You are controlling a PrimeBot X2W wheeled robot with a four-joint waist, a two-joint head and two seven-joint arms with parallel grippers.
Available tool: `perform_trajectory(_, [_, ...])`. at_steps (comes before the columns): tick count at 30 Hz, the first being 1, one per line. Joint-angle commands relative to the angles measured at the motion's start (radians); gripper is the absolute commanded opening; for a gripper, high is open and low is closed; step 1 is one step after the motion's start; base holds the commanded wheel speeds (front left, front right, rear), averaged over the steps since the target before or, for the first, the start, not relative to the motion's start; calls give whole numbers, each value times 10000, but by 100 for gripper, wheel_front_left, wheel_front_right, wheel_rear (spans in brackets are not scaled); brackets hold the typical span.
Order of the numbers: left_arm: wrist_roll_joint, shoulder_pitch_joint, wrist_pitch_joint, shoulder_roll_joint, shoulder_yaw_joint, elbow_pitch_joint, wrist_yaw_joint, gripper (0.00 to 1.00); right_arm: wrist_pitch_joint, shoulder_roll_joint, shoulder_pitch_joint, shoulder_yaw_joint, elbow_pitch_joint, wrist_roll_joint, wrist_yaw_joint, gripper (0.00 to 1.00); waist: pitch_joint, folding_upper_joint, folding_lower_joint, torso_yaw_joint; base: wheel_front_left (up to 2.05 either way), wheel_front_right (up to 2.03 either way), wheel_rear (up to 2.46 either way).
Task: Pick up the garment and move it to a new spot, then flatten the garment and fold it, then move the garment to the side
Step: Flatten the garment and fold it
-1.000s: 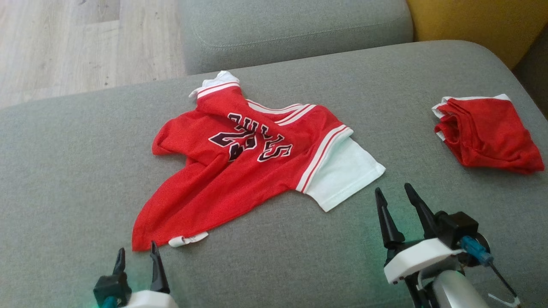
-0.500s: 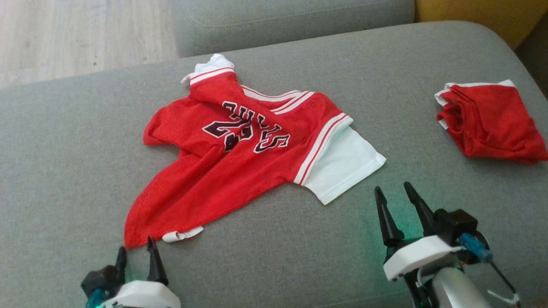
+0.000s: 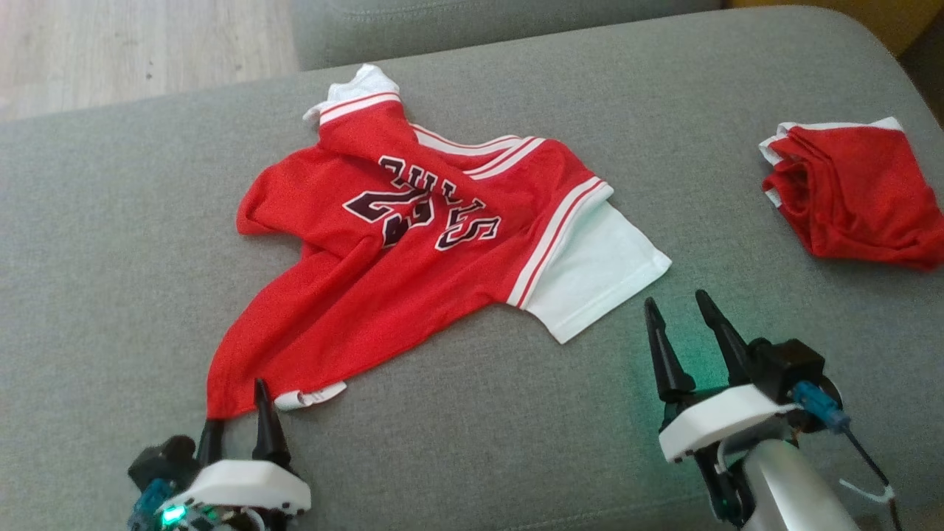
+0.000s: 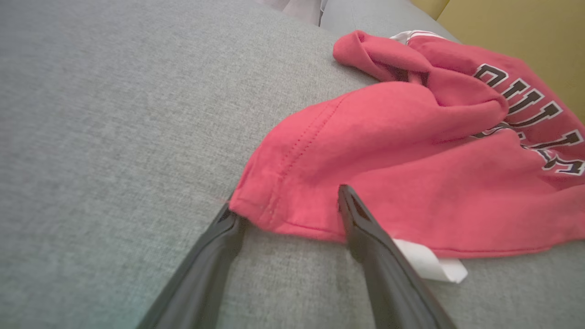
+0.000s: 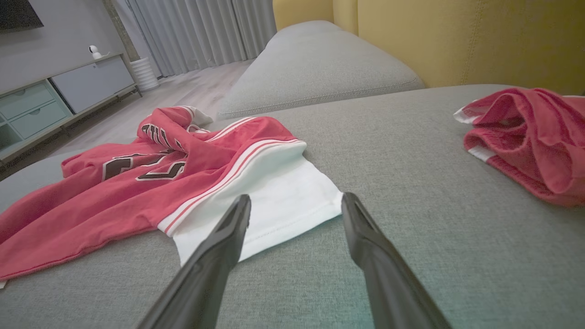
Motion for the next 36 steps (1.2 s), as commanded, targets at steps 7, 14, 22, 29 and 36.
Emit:
perform_trajectory(7, [87,-426,16,87,-61,-107,24,0,-67,3,-714,-97,104,184,37,100,383,-1,-1,32,0,0,0])
perform_trajectory(14, [313,-679,16,87,-497,-416,6,0,-67,3,-1742,-552,1279,479,37,100,913,-1,-1,412,0,0,0])
perform_trajectory(22, [492,-1019,16,87,-1111,-572,-13,0,-67,3,-2702,-928,2736,124,37,100,1453,-1,-1,801,0,0,0])
perform_trajectory(29, [571,-1131,16,87,-1288,-620,48,0,-67,3,-2622,-762,3864,63,37,100,1595,-1,-1,910,0,0,0])
perform_trajectory(36, [570,-1157,16,87,-1201,-709,113,0,-67,3,-2433,463,4450,1125,37,0,1619,-1,-1,973,0,0,0])
